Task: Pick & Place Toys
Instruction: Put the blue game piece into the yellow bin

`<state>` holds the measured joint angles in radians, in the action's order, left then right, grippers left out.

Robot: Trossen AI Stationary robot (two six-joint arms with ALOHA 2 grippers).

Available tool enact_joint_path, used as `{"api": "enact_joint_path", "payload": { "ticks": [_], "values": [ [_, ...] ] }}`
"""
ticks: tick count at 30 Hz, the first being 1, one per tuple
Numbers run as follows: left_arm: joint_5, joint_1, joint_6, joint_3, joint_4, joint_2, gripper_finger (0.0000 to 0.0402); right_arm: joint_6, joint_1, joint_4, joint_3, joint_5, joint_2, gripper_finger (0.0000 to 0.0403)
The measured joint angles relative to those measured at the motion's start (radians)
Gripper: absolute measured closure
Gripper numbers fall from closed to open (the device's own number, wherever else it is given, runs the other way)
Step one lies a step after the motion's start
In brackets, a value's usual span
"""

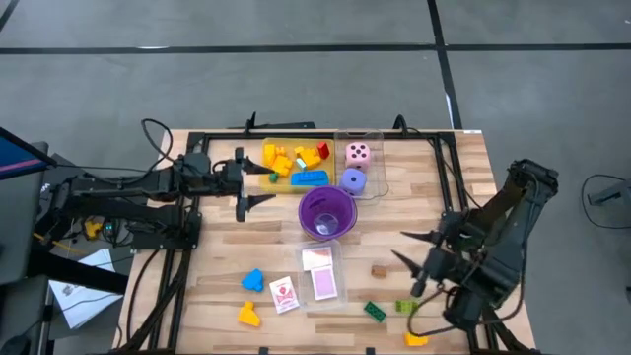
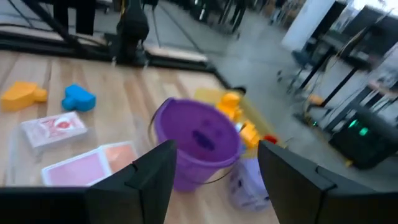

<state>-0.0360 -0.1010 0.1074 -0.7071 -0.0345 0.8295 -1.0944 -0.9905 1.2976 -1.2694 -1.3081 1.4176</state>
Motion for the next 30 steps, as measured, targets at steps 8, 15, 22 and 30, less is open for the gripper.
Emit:
{"api": "enact_joint_path", "payload": {
  "ticks": [8, 15, 22, 30],
  "values": [
    [-0.01, 0.154, -0.005, 0.0, 0.015, 0.0, 0.0101, -0.162, -0.044, 0.266, 0.0, -0.079, -0.067, 0.0184],
    [-0.231, 0.317, -0.007, 0.0, 0.037, 0.038, 0.0083, -0.144, -0.044, 0.274, 0.0, -0.122, -0.095, 0.0184],
    [-0.308, 0.4, -0.062, 0.0, 0.015, 0.113, 0.0066, -0.17, -0.044, 0.274, 0.0, -0.1, -0.097, 0.0184],
    [-0.323, 0.51, -0.378, 0.0, -0.208, 0.202, 0.0067, -0.171, -0.044, 0.274, 0.0, -0.077, -0.097, 0.0184]
  ]
}}
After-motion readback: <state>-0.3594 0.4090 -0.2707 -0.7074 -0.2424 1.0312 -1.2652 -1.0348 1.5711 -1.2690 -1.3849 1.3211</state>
